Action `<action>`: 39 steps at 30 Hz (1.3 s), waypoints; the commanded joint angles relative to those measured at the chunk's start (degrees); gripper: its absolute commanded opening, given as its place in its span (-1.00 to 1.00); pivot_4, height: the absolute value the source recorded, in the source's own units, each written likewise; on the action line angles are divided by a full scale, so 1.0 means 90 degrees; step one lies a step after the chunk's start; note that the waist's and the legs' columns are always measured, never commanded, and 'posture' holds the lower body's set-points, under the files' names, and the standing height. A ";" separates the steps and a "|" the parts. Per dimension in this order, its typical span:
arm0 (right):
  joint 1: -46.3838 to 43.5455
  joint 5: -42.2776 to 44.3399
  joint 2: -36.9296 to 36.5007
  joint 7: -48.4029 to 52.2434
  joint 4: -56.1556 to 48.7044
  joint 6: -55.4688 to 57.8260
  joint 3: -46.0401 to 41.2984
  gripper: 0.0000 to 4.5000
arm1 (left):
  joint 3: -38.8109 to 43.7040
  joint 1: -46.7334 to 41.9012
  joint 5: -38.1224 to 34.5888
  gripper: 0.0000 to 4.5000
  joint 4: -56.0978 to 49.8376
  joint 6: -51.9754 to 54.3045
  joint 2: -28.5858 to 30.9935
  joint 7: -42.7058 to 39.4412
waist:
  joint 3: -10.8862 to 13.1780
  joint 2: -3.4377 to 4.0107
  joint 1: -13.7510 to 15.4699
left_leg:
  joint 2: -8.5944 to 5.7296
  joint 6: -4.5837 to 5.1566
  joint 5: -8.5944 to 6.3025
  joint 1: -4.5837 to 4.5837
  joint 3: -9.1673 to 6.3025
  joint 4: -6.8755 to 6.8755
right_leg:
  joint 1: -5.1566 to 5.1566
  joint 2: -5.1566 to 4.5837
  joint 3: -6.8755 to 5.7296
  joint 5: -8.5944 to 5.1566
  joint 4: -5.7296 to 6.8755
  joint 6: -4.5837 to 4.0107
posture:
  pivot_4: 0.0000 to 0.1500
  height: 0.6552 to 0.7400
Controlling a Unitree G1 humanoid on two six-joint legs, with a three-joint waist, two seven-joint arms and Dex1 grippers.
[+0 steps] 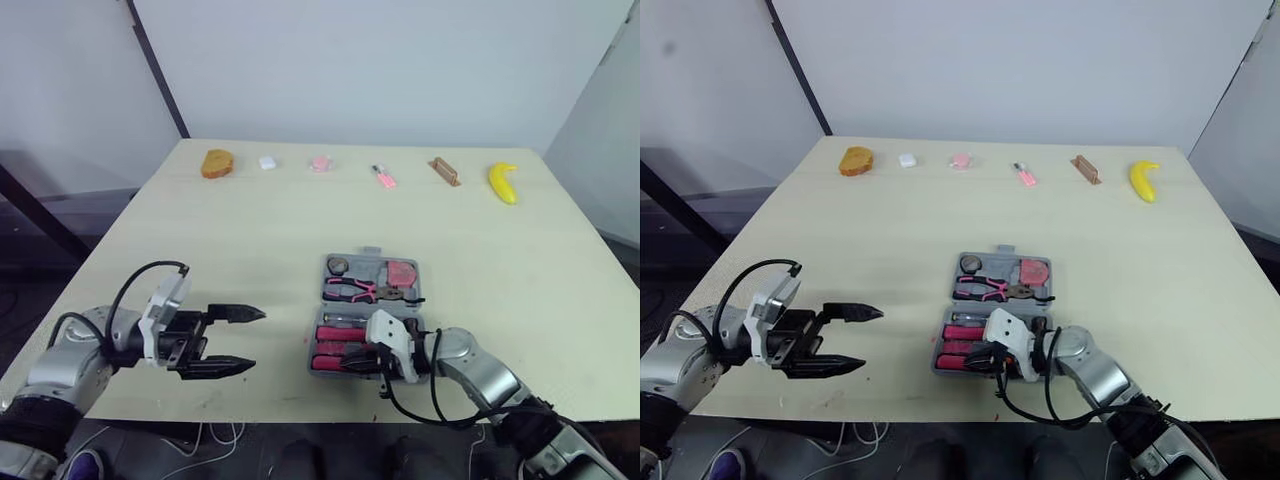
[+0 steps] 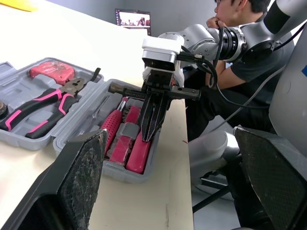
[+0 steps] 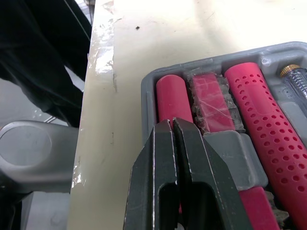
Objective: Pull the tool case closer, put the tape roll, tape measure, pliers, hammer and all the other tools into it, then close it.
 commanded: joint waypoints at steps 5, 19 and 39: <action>0.0828 0.0870 0.0049 -0.0473 -0.1310 -0.0297 -0.1572 -0.96 | 0.0740 0.0209 0.0342 1.00 0.0068 0.0297 -0.0961 0.0353 | 0.0028 0.0014 0.0082 | -0.0010 -0.0001 0.0000 -0.0012 -0.0002 0.0003 | 0.0002 -0.0015 0.0010 0.0000 -0.0005 0.0003 | 1.00 1.00; 0.3419 0.1787 -0.1619 -0.0003 -0.1943 -0.0703 -0.4820 0.46 | 0.1792 0.0534 0.1386 1.00 0.0812 0.0214 -0.2073 0.1537 | 0.0031 0.0020 0.0204 | -0.0022 0.0000 -0.0001 -0.0080 -0.0017 0.0005 | -0.0043 -0.0014 -0.0008 0.0011 -0.0012 0.0028 | 1.00 1.00; 0.4038 0.1987 -0.2145 0.0202 -0.2181 -0.0142 -0.5204 0.77 | 0.1890 0.0466 0.1845 0.69 0.0001 0.1012 -0.2112 0.1725 | 0.0030 0.0020 0.0152 | -0.0019 0.0001 -0.0001 -0.0070 -0.0056 0.0005 | -0.0039 -0.0020 -0.0006 0.0010 -0.0010 0.0028 | 1.00 1.00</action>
